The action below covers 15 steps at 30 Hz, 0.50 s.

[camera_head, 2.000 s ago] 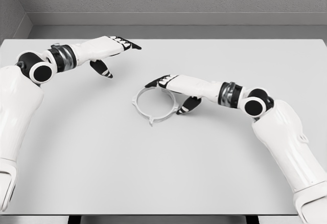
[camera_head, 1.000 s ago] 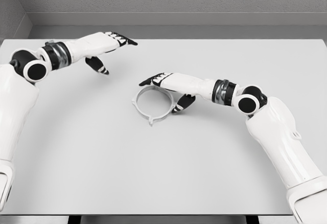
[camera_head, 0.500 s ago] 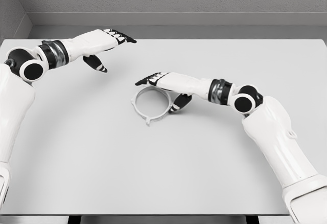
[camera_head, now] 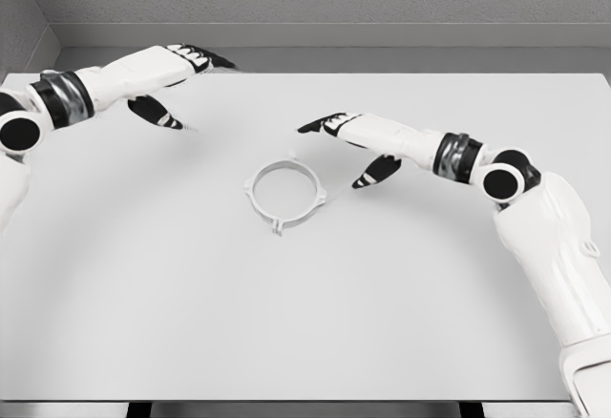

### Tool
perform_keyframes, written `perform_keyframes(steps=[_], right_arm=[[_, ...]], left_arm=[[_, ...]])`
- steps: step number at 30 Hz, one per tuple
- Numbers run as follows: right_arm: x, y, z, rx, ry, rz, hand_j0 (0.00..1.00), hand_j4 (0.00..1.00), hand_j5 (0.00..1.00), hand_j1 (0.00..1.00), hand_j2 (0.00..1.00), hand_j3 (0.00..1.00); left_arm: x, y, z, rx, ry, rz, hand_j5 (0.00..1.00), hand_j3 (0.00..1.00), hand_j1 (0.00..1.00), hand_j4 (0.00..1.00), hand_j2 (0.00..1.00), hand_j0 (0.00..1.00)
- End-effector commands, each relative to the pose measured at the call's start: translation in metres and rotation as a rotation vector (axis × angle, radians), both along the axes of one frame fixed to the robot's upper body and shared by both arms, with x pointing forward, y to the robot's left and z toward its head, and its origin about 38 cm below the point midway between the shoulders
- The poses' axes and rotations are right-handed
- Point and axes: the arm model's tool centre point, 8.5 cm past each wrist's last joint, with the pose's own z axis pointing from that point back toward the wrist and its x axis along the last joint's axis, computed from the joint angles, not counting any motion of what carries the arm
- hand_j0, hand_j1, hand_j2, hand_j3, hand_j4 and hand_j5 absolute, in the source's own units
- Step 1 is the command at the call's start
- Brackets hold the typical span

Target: Assemble PVC drainage pipe clamps

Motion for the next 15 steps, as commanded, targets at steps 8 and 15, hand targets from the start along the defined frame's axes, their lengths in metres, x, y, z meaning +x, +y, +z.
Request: perform_keyframes(steps=[8, 15], right_arm=[[-0.005, 0.021, -0.005, 0.000, 0.012, 0.045, 1.00, 1.00, 1.00, 1.00, 1.00, 1.00], [-0.008, 0.034, -0.008, 0.005, 0.019, 0.067, 1.00, 1.00, 1.00, 1.00, 1.00, 1.00]], left_arm=[[-0.040, 0.077, 0.006, 0.058, 0.025, 0.064, 1.00, 1.00, 1.00, 1.00, 1.00, 1.00], [-0.047, 0.072, -0.016, 0.061, 0.071, 0.051, 1.00, 1.00, 1.00, 1.00, 1.00, 1.00]])
